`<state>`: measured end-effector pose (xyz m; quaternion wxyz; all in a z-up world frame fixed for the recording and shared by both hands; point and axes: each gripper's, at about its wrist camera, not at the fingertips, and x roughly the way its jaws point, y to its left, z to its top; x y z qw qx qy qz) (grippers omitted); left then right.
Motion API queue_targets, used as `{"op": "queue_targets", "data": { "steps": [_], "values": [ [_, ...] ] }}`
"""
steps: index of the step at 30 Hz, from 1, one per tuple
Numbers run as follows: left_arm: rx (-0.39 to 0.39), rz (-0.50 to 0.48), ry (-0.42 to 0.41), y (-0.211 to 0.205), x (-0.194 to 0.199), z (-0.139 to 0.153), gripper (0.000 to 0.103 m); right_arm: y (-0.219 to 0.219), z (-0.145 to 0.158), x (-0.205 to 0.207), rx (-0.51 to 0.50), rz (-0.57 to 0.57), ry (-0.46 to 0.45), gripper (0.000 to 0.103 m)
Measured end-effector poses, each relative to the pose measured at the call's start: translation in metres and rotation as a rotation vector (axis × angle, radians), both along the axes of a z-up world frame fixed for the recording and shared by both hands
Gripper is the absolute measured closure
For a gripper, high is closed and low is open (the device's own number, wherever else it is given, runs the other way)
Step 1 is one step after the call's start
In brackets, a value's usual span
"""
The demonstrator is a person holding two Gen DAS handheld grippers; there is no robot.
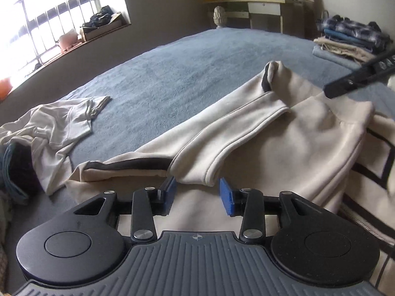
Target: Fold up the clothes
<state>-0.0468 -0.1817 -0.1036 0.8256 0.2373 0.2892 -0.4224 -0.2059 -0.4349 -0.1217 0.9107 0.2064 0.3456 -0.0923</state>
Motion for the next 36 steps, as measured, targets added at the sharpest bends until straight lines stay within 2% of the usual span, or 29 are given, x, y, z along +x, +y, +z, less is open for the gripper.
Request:
{"op": "queue_targets", "data": {
  "steps": [2, 5, 9, 13, 17, 21, 24, 28, 36],
  "values": [
    [-0.011, 0.006, 0.012, 0.01, -0.023, 0.014, 0.049, 0.0, 0.01, -0.042, 0.073, -0.04, -0.037, 0.067],
    [0.012, 0.003, 0.03, 0.02, -0.057, 0.026, 0.043, 0.008, 0.009, -0.093, 0.155, -0.082, -0.046, 0.067],
    [0.033, 0.048, 0.101, 0.04, -0.092, 0.032, 0.038, 0.013, 0.001, -0.121, 0.232, -0.082, -0.025, 0.066],
    [0.017, 0.144, 0.191, 0.067, -0.108, 0.029, 0.034, 0.013, -0.005, -0.132, 0.284, -0.088, -0.01, 0.065],
    [-0.013, 0.245, 0.29, 0.091, -0.115, 0.021, 0.023, 0.018, -0.006, -0.143, 0.304, -0.069, -0.021, 0.06],
    [-0.032, 0.315, 0.378, 0.106, -0.116, 0.012, 0.022, 0.021, -0.019, -0.153, 0.327, -0.078, -0.017, 0.059],
    [-0.032, 0.369, 0.37, 0.114, -0.114, 0.012, 0.02, 0.02, -0.029, -0.154, 0.371, -0.099, -0.002, 0.059],
    [-0.031, 0.392, 0.373, 0.123, -0.115, 0.011, 0.006, 0.024, -0.036, -0.152, 0.409, -0.102, 0.01, 0.058],
    [-0.05, 0.417, 0.39, 0.139, -0.112, 0.012, 0.001, 0.034, -0.04, -0.148, 0.423, -0.113, 0.023, 0.057]
  ]
}}
